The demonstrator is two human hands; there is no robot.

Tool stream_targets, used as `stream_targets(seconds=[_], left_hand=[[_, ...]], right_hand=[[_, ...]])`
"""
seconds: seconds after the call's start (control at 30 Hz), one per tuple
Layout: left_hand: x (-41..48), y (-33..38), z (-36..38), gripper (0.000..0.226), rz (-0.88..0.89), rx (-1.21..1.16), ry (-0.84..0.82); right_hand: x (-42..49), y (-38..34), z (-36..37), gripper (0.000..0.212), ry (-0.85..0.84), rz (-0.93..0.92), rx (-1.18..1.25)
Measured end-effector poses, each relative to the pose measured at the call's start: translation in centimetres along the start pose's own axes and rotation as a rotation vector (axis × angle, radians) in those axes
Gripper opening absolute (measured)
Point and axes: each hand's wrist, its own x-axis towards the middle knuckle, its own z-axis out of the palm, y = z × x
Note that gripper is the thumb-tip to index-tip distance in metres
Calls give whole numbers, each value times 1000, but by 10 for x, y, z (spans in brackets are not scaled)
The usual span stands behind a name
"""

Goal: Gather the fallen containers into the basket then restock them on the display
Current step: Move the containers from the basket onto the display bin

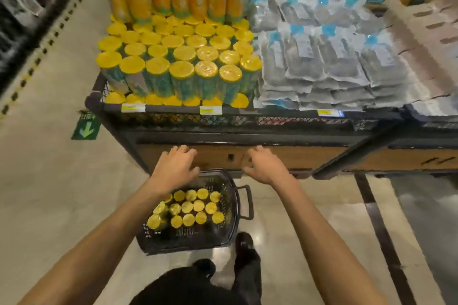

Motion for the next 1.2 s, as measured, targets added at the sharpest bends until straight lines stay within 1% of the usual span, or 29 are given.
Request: stream_targets(seconds=[0.07,0.13,0.23,0.3,0.43,0.57,0.7,0.83,0.97,1.07,1.2], left_hand=[[-2,-2,5,51,-103,-22,1],[-12,-3,7,51,-228,-89,-33],[-31,-6,25,46,-422,-183,9],[-45,-8,37,46,-540,-230,-4],[-70,-18,61,45,-694,-330,-49],[-85,-41,83,48,-761,-340,-63],[-88,-62,124,47,-803,-401,-71],[-84,-82,186,39,-834,-470,-80],[-76,-100,256,40,-879,-537,-54],[-65,-116,313,44,-881,-541,-45],[-49,-137,382,46,-868,-470,-13]], right_hand=[[21,0,-2,54,-42,-105,-49],[36,-4,-1,55,-105,-197,-94],[60,-13,0,56,-170,-351,-166],[74,-23,4,55,-184,-428,-206],[90,-47,20,54,-218,-546,-236],[107,-79,44,54,-256,-614,-292],[130,-106,82,54,-303,-644,-360],[161,-129,131,52,-321,-669,-393],[198,-154,194,50,-317,-726,-415],[227,-170,247,49,-325,-766,-402],[261,-186,318,48,-337,-826,-357]])
